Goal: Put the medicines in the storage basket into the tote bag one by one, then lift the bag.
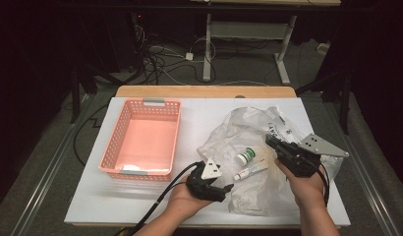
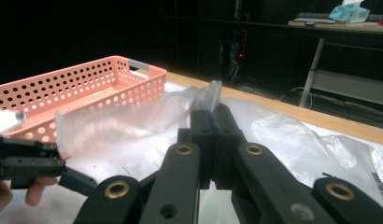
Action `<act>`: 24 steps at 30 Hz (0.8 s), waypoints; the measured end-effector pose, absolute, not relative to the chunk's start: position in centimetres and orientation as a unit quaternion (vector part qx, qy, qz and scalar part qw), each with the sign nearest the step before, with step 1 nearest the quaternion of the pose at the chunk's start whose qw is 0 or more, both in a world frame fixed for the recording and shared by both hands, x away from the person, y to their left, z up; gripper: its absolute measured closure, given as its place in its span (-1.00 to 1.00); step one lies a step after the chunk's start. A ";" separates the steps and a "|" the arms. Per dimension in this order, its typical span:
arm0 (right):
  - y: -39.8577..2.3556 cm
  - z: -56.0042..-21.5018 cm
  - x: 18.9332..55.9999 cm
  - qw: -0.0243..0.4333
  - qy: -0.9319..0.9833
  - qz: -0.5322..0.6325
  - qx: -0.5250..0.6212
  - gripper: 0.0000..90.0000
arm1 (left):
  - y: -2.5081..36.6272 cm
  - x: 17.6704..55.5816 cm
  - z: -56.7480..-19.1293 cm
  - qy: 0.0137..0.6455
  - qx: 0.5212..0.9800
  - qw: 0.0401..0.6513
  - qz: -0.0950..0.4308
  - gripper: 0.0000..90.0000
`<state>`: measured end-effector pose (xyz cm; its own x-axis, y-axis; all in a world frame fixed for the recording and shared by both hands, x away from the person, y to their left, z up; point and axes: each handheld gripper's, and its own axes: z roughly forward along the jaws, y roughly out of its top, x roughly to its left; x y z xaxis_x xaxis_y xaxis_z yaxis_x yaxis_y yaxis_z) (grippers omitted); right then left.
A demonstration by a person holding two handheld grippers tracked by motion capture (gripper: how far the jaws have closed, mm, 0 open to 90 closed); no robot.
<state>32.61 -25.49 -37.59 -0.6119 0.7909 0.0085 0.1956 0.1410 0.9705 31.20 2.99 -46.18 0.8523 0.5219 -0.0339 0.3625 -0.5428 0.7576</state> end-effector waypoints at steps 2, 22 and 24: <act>-25.5 -37.7 32.5 0.269 0.708 0.553 0.347 1.00 | 3.3 30.9 -47.1 0.255 0.880 0.387 0.102 -0.52; -25.4 -38.2 32.8 0.264 0.711 0.548 0.352 1.00 | 2.3 31.8 -48.3 0.260 0.887 0.375 0.073 0.97; -25.3 -38.2 32.8 0.266 0.712 0.547 0.350 1.00 | 2.4 31.8 -48.3 0.257 0.886 0.380 0.068 0.98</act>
<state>32.82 -25.26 -38.16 -0.6135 0.7896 0.0045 0.2078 0.1559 0.9657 31.78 2.41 -48.29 0.8590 0.5064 -0.0749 0.4033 -0.5794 0.7082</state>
